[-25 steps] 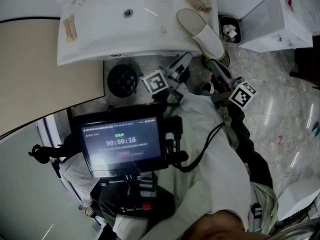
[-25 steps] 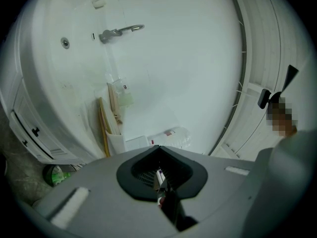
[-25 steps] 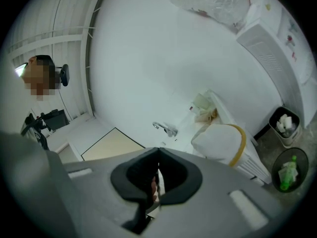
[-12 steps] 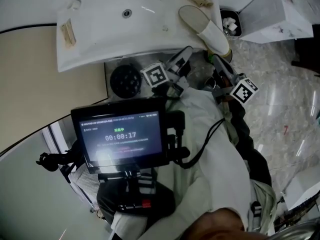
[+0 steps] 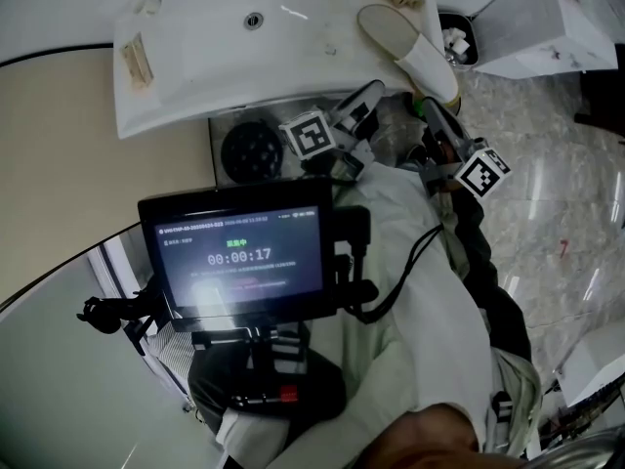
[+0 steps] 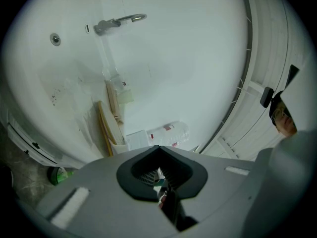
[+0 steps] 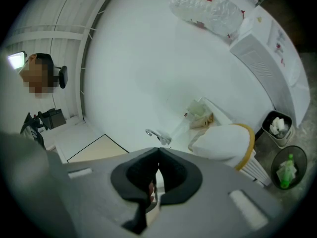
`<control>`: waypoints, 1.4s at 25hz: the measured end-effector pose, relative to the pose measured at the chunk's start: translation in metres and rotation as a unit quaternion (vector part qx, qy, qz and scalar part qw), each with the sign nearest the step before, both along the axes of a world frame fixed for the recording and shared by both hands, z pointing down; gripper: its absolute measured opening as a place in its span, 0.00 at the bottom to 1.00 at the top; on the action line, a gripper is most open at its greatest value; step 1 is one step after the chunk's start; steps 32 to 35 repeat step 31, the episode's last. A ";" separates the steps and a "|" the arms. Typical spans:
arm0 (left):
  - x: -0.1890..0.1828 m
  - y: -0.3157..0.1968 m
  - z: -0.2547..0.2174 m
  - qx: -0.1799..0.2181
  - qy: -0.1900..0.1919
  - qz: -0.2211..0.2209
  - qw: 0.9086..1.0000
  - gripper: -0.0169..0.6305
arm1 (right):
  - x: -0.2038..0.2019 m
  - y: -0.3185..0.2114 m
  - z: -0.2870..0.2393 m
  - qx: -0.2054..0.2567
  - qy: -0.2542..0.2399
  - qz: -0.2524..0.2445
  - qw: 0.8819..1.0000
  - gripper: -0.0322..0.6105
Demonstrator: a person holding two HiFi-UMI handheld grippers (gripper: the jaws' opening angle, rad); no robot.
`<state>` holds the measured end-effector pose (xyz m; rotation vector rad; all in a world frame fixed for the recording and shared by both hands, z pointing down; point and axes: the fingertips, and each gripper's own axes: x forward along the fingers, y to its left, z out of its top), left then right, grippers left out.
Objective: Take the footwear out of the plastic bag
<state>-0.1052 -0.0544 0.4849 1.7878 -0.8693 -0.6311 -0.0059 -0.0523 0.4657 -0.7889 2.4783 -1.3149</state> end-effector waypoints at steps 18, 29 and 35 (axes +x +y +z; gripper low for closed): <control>0.002 -0.009 -0.010 0.015 -0.008 -0.004 1.000 0.04 | 0.001 -0.004 0.000 -0.003 0.006 -0.003 1.000 0.05; 0.018 -0.023 -0.021 0.056 -0.134 0.024 0.989 0.04 | 0.000 -0.010 0.001 -0.005 0.005 -0.004 1.000 0.05; 0.019 -0.027 -0.024 0.070 -0.177 0.029 0.981 0.04 | -0.001 -0.011 -0.001 -0.001 -0.001 -0.006 1.000 0.05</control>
